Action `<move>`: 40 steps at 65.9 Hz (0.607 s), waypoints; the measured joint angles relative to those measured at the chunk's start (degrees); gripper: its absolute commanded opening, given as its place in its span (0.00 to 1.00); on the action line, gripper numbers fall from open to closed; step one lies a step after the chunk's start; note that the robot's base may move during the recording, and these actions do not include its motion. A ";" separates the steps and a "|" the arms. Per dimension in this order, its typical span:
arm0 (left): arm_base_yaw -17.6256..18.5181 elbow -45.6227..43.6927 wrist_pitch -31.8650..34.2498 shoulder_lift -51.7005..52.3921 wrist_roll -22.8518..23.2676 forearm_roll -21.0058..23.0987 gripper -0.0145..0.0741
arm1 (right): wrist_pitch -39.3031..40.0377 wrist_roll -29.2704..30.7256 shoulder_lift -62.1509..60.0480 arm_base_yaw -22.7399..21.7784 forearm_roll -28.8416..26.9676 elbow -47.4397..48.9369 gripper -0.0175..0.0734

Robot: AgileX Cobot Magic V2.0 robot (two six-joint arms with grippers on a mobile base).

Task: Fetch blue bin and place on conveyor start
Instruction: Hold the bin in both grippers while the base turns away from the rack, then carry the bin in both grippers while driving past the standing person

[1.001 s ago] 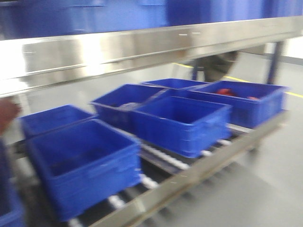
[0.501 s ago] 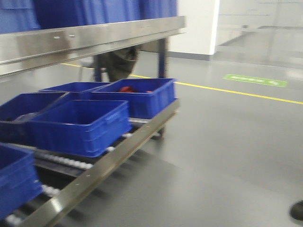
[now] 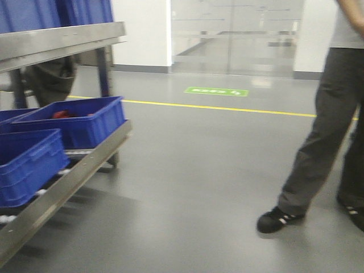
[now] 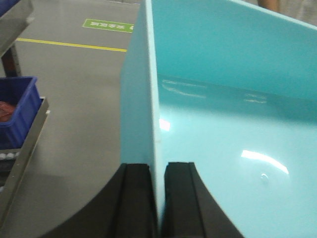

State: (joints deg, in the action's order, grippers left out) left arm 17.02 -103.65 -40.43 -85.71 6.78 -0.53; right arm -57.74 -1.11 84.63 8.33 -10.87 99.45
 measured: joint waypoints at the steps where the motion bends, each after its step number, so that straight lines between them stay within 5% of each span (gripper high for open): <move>1: 0.00 0.00 0.00 0.00 0.00 0.00 0.04 | 0.00 0.00 0.00 0.00 0.00 0.00 0.03; 40: 0.00 0.00 0.08 0.00 0.00 0.00 0.04 | 0.00 0.00 0.00 0.00 0.00 0.00 0.03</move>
State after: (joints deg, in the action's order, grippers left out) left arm 17.02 -103.65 -40.34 -85.71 6.78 -0.53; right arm -57.74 -1.11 84.63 8.33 -10.87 99.45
